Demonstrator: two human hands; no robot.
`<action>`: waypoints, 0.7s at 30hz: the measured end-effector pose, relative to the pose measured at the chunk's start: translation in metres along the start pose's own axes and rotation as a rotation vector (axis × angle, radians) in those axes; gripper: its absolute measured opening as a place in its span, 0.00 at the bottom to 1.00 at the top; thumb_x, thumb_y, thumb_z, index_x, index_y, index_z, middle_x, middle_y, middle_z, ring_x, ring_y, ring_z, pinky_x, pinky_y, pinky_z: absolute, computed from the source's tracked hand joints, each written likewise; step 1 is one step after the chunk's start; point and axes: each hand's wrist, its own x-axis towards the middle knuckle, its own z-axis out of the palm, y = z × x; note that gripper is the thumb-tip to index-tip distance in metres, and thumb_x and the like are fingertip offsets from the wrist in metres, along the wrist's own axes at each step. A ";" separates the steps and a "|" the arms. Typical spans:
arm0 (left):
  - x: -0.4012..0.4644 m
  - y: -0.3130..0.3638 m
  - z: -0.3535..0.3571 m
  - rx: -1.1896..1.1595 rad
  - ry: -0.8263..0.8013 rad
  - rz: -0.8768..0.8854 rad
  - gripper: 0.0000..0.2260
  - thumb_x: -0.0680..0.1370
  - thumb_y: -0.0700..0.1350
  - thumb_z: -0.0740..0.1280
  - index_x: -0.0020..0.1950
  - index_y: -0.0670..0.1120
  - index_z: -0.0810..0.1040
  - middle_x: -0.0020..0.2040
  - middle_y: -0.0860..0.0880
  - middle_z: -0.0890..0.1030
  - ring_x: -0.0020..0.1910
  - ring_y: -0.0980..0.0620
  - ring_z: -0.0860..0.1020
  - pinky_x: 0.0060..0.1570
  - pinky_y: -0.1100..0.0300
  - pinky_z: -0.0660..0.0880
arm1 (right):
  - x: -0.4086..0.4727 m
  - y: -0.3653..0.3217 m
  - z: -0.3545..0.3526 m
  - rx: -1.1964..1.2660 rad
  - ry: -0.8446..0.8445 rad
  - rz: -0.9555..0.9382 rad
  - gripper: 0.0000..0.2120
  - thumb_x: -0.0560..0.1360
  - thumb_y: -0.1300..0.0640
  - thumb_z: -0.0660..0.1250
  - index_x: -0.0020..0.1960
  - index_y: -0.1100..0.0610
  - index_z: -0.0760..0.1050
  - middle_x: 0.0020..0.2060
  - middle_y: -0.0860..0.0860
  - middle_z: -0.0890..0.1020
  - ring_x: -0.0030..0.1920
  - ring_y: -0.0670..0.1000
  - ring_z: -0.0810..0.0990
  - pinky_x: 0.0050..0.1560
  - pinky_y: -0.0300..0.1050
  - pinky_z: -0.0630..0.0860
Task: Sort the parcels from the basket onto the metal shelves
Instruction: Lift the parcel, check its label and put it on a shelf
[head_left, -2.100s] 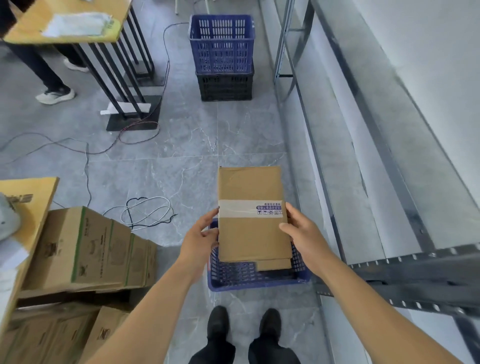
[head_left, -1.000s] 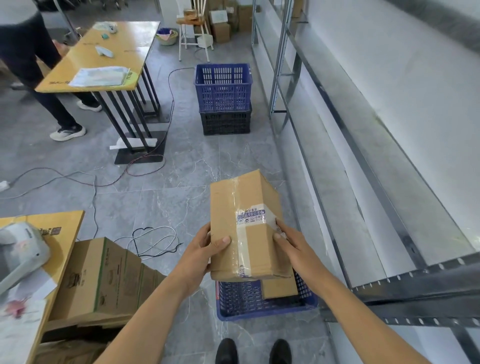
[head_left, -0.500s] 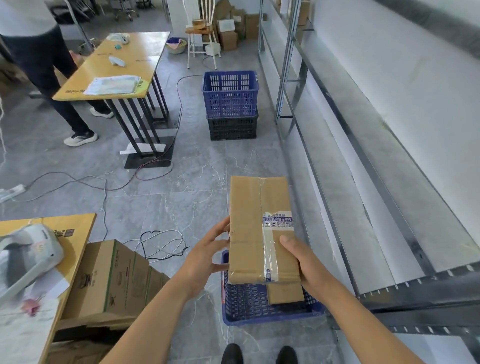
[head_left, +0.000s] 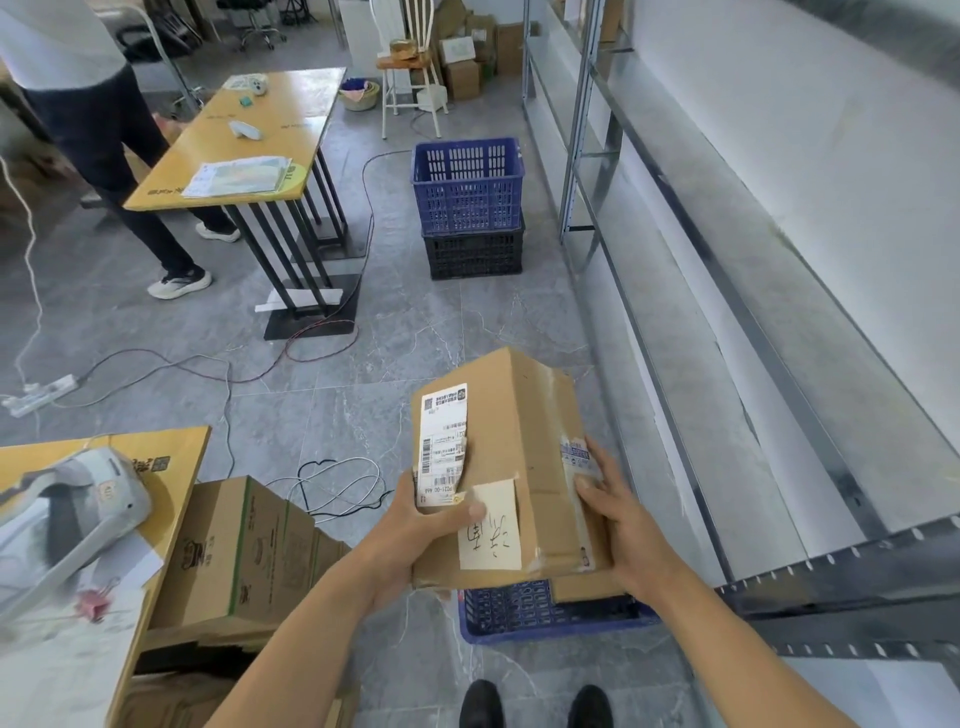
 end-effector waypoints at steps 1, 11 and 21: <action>-0.002 -0.001 -0.004 -0.017 -0.010 -0.033 0.38 0.65 0.47 0.85 0.67 0.61 0.69 0.56 0.50 0.88 0.52 0.43 0.88 0.35 0.43 0.84 | 0.000 -0.001 -0.002 -0.019 0.018 -0.031 0.34 0.72 0.48 0.78 0.75 0.36 0.71 0.65 0.49 0.85 0.64 0.53 0.84 0.56 0.49 0.82; -0.001 -0.008 -0.011 0.009 0.014 0.011 0.45 0.67 0.46 0.85 0.74 0.72 0.66 0.68 0.53 0.82 0.56 0.46 0.87 0.46 0.40 0.85 | 0.004 -0.019 -0.005 -0.341 0.053 -0.035 0.25 0.76 0.44 0.69 0.72 0.43 0.75 0.69 0.50 0.79 0.70 0.53 0.76 0.74 0.63 0.71; -0.005 -0.003 -0.006 0.042 -0.020 0.070 0.39 0.66 0.46 0.84 0.67 0.74 0.71 0.70 0.58 0.78 0.58 0.49 0.86 0.48 0.42 0.85 | -0.003 -0.031 0.004 -0.361 0.097 -0.035 0.45 0.57 0.24 0.77 0.66 0.47 0.75 0.61 0.47 0.85 0.63 0.51 0.83 0.63 0.60 0.81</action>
